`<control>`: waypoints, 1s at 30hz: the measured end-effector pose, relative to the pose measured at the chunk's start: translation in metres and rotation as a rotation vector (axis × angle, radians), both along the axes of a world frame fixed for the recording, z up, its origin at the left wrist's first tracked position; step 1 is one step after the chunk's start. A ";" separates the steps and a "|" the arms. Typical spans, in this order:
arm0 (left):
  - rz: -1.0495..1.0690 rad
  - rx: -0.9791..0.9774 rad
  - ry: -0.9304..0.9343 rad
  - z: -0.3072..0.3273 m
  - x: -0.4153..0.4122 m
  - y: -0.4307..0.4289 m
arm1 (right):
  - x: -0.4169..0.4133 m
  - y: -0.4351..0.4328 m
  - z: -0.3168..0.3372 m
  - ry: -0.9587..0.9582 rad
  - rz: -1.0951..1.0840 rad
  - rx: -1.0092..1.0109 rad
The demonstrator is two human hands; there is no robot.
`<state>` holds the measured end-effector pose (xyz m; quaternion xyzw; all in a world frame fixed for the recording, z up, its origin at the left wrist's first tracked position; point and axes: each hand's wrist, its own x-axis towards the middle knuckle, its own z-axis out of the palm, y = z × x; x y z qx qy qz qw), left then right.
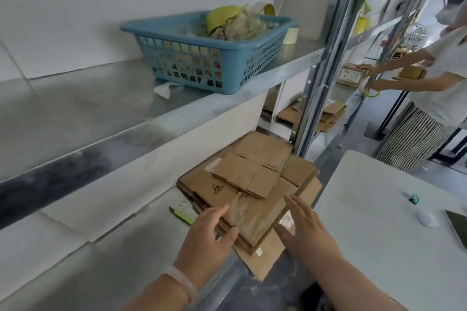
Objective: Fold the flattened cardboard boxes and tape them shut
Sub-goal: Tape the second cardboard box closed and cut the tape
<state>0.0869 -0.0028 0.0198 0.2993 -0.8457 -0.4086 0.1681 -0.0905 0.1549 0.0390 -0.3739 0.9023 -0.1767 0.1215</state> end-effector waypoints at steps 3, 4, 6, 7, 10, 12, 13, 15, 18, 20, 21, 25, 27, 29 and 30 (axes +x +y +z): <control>0.094 0.197 -0.026 -0.005 -0.040 -0.007 | -0.053 -0.029 -0.011 -0.038 0.035 0.057; 0.129 0.253 -0.039 -0.007 -0.053 -0.009 | -0.071 -0.039 -0.014 -0.071 0.039 0.069; 0.210 0.346 -0.056 -0.011 -0.080 -0.014 | -0.109 -0.059 -0.016 -0.170 0.046 0.075; 0.251 0.394 -0.052 -0.013 -0.091 -0.017 | -0.127 -0.069 -0.016 -0.195 0.046 0.065; 0.408 0.581 -0.023 -0.018 -0.123 -0.026 | -0.181 -0.098 -0.017 -0.149 0.068 0.028; 0.516 0.691 0.018 -0.025 -0.143 -0.033 | -0.216 -0.115 -0.020 -0.211 0.058 0.021; 0.562 0.723 0.036 -0.029 -0.152 -0.035 | -0.230 -0.123 -0.022 -0.255 0.052 0.019; 0.659 0.778 0.090 -0.037 -0.166 -0.040 | -0.251 -0.135 -0.027 -0.285 0.066 0.016; 0.833 0.872 0.242 -0.044 -0.180 -0.046 | -0.267 -0.147 -0.038 -0.306 0.072 0.066; 0.917 0.885 0.262 -0.046 -0.186 -0.050 | -0.269 -0.150 -0.047 -0.287 0.110 0.082; 0.929 0.885 0.253 -0.047 -0.189 -0.052 | -0.268 -0.149 -0.051 -0.266 0.130 0.078; 0.919 0.844 0.283 -0.045 -0.198 -0.053 | -0.263 -0.142 -0.059 -0.212 0.181 0.055; 0.914 0.761 0.307 -0.039 -0.196 -0.051 | -0.262 -0.139 -0.058 -0.240 0.168 0.002; 0.887 0.657 0.342 -0.031 -0.185 -0.048 | -0.261 -0.139 -0.053 -0.263 0.147 -0.092; 0.879 0.606 0.361 -0.027 -0.175 -0.045 | -0.259 -0.140 -0.050 -0.274 0.137 -0.149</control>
